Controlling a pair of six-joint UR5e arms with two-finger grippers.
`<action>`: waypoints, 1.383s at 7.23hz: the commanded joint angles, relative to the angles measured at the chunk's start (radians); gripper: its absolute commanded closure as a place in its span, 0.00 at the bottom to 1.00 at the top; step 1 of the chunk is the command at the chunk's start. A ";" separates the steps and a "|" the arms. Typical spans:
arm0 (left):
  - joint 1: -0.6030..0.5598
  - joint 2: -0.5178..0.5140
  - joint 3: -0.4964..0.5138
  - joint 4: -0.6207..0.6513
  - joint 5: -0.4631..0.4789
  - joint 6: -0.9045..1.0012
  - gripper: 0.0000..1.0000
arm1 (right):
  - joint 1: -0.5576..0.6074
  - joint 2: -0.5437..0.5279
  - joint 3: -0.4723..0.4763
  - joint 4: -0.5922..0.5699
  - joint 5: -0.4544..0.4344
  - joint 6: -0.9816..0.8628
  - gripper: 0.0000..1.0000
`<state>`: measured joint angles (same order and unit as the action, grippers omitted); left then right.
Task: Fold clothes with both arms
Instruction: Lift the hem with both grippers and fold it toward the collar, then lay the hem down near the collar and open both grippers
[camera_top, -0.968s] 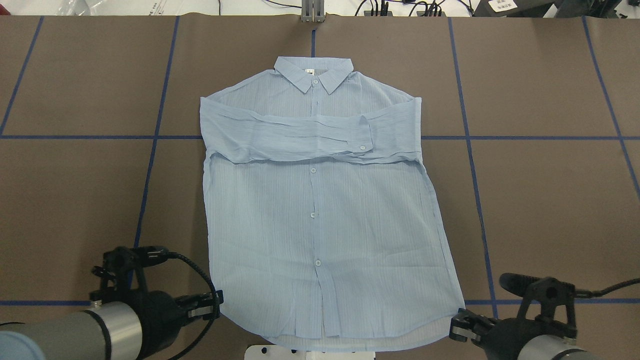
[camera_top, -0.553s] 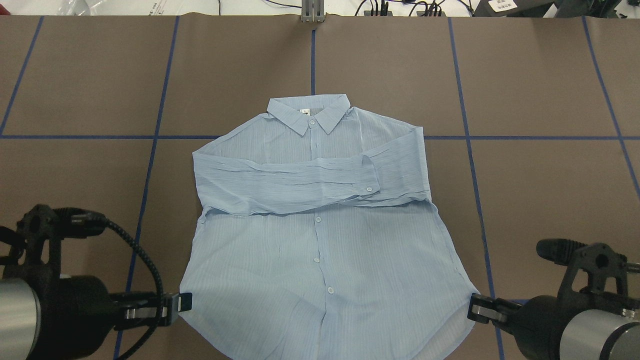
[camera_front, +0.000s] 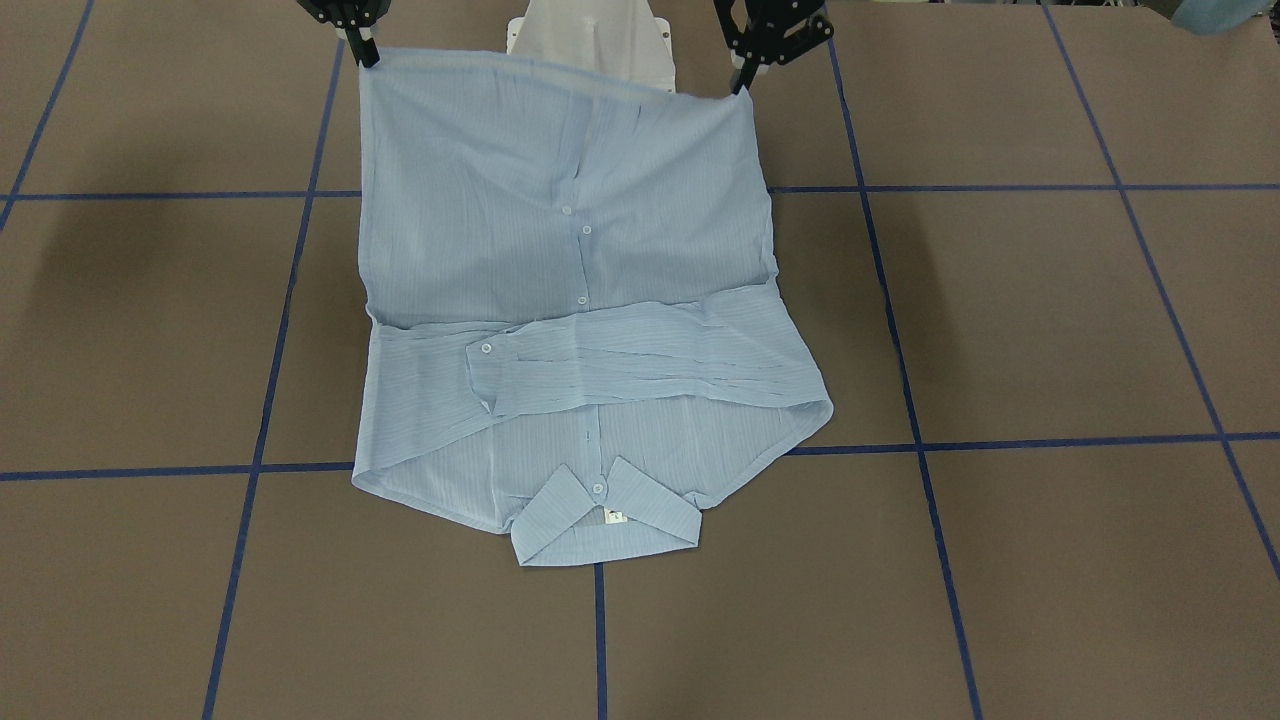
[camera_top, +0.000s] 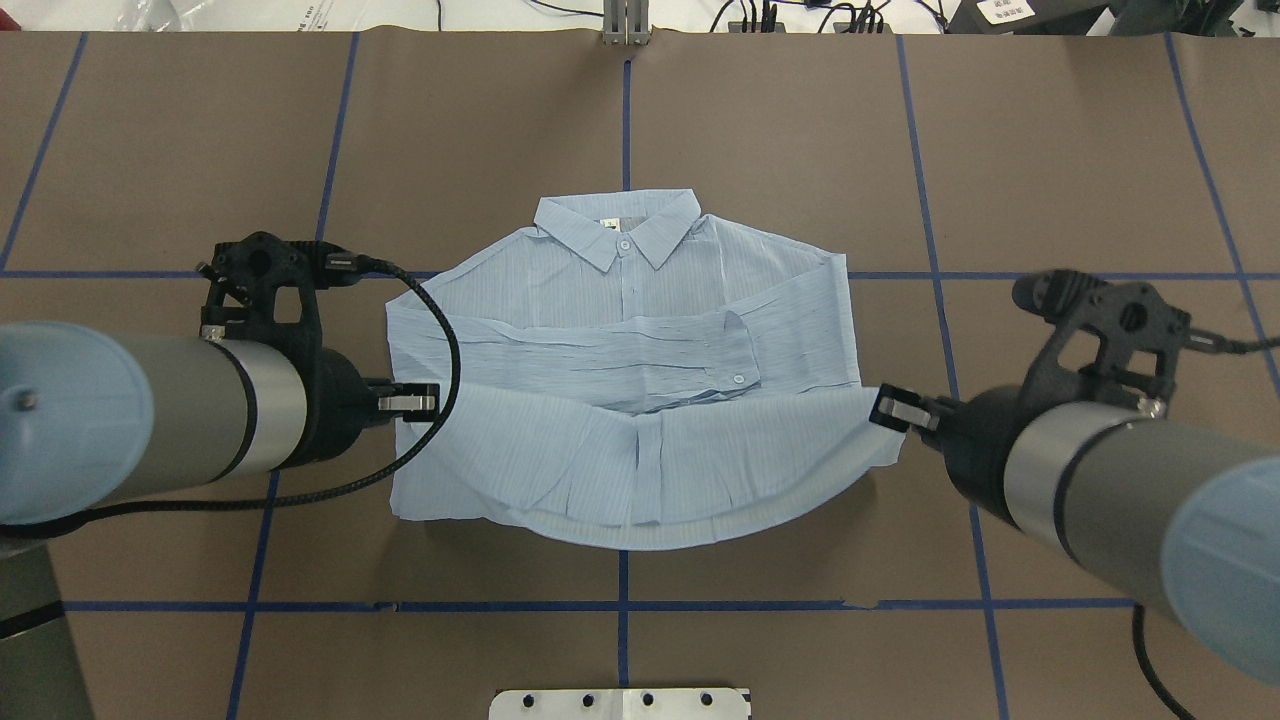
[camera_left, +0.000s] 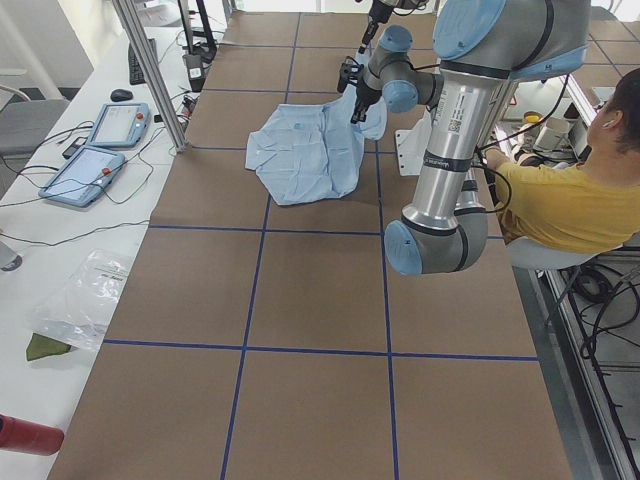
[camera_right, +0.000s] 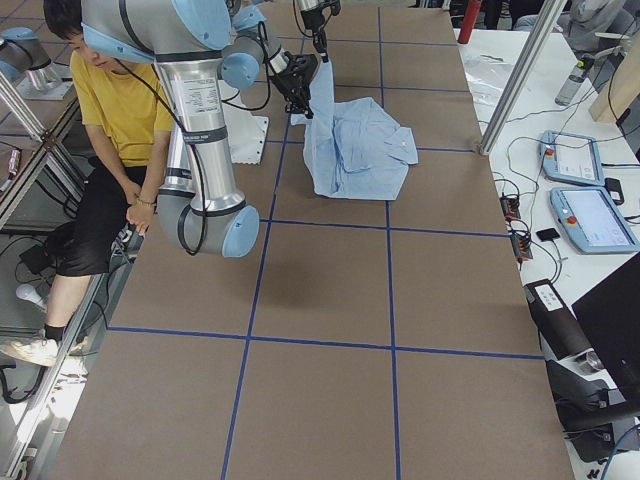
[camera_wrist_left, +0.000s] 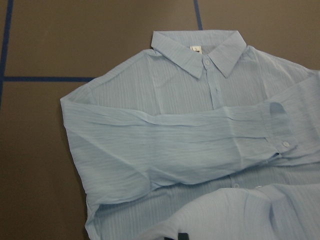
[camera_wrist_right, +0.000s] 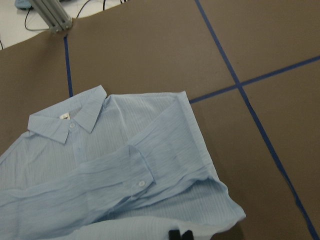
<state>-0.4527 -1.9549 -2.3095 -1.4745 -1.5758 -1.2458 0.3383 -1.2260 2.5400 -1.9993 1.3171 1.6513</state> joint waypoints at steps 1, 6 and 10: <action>-0.050 -0.009 0.144 -0.109 0.082 0.032 1.00 | 0.173 0.106 -0.221 0.045 0.010 -0.070 1.00; -0.089 -0.024 0.526 -0.468 0.170 0.035 1.00 | 0.297 0.111 -0.764 0.581 0.034 -0.172 1.00; -0.133 -0.050 0.754 -0.696 0.201 0.184 1.00 | 0.298 0.202 -0.993 0.702 0.034 -0.174 1.00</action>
<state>-0.5688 -2.0033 -1.6201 -2.1005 -1.3761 -1.1033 0.6373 -1.0732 1.6122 -1.3081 1.3513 1.4763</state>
